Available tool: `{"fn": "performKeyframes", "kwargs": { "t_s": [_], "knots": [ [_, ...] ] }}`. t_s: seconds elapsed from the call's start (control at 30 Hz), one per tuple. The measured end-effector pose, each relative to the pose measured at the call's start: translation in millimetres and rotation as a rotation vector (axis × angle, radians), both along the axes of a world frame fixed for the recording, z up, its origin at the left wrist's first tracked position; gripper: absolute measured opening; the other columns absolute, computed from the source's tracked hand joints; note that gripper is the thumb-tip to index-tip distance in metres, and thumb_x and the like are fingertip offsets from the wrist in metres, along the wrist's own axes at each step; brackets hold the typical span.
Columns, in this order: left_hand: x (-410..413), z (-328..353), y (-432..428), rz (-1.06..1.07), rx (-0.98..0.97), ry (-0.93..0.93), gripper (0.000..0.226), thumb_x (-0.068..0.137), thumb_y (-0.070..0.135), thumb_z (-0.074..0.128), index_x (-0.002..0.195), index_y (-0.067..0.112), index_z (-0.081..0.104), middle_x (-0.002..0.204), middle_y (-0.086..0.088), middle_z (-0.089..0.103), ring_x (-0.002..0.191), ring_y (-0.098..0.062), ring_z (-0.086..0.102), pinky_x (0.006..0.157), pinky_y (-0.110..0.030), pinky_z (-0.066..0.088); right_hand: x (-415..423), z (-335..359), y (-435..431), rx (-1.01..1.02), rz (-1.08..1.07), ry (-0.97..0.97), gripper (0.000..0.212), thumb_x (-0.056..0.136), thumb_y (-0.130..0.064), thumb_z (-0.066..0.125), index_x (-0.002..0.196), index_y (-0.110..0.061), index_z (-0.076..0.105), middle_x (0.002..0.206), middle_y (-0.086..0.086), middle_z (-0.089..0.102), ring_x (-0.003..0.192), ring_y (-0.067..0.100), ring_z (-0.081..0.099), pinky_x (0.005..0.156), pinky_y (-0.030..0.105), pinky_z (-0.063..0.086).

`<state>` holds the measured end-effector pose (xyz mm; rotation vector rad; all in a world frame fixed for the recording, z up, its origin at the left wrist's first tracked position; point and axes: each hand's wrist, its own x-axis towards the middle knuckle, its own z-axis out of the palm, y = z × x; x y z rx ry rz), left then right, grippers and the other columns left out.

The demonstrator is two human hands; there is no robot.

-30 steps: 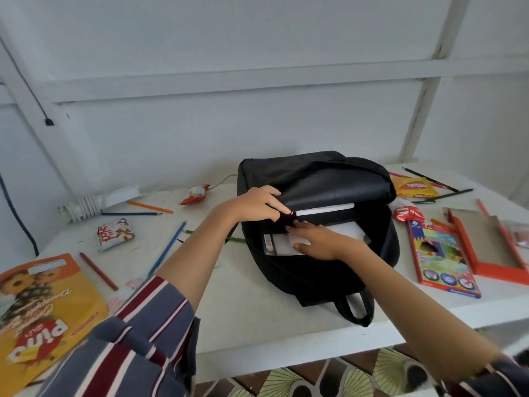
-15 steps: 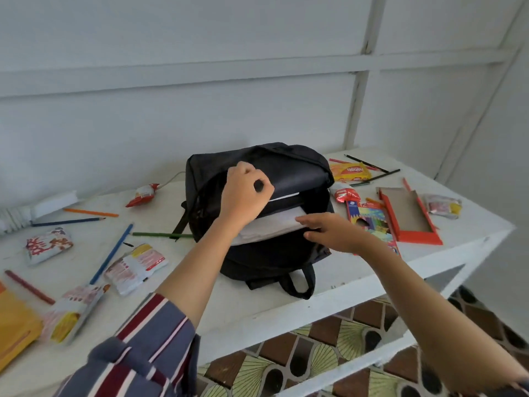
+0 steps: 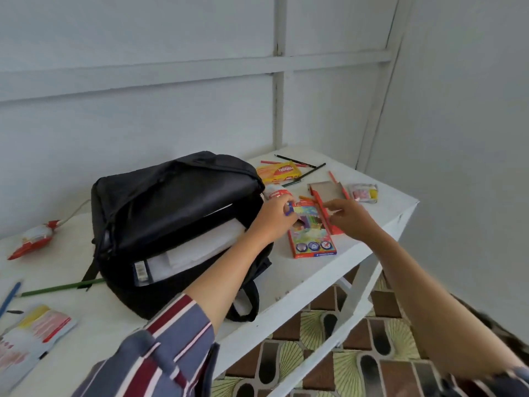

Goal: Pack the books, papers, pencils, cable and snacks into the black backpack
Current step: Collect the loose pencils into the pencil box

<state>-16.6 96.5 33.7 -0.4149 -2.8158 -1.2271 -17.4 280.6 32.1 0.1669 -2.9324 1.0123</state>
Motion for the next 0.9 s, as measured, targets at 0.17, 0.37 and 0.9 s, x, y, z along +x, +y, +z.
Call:
{"fn": "performKeyframes", "kwargs": {
  "t_s": [0.17, 0.37, 0.9],
  "knots": [
    [-32, -16, 30, 0.08, -0.07, -0.266, 0.054, 0.092, 0.02, 0.052, 0.141, 0.011, 0.032, 0.136, -0.011, 0.046, 0.114, -0.024, 0.051, 0.077, -0.027, 0.042, -35, -12, 40, 0.006, -0.126, 0.001, 0.04, 0.088, -0.004, 0.054, 0.128, -0.007, 0.055, 0.129, 0.014, 0.056, 0.116, 0.027, 0.052, 0.093, 0.028, 0.038],
    [-59, -32, 58, 0.348, -0.234, -0.404, 0.071, 0.083, 0.032, 0.064, 0.139, 0.006, 0.03, 0.14, -0.021, 0.034, 0.126, -0.036, 0.038, 0.096, -0.041, 0.041, -85, -19, 76, 0.026, -0.124, -0.04, 0.035, 0.09, -0.007, 0.052, 0.125, -0.004, 0.057, 0.127, 0.013, 0.058, 0.118, 0.026, 0.052, 0.096, 0.029, 0.038],
    [-72, -39, 84, 0.581, -0.253, -0.377, 0.087, 0.073, 0.046, 0.074, 0.138, 0.011, 0.027, 0.135, -0.016, 0.035, 0.124, -0.032, 0.037, 0.096, -0.038, 0.039, -127, -27, 72, 0.098, -0.043, -0.082, 0.041, 0.086, -0.002, 0.047, 0.124, -0.013, 0.057, 0.126, 0.01, 0.057, 0.113, 0.028, 0.056, 0.092, 0.035, 0.046]
  ]
}}
